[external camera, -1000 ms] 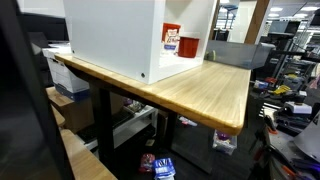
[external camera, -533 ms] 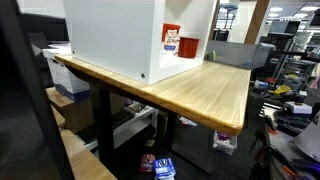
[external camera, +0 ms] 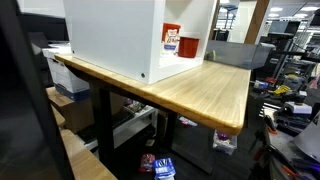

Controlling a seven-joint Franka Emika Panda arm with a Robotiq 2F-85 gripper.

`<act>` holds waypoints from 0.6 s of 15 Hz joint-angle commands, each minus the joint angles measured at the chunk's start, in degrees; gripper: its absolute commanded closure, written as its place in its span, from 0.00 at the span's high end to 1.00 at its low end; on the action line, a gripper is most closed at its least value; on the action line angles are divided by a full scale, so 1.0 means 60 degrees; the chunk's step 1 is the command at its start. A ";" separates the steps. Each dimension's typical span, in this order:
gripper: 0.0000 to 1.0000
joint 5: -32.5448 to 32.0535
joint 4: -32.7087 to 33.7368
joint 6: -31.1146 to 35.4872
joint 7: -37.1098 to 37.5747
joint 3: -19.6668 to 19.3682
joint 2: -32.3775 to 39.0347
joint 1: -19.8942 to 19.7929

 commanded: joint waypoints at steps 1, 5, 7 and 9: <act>0.62 -0.0396 0.0074 0.0024 -0.0355 -0.0067 -0.0013 0.0147; 0.48 -0.0616 0.0064 0.0061 -0.0381 -0.0085 -0.0030 0.0229; 0.34 -0.0709 0.0073 0.0081 -0.0395 -0.0087 -0.0035 0.0274; 0.21 -0.0896 0.0483 -0.0128 -0.0456 -0.0203 0.0099 0.0527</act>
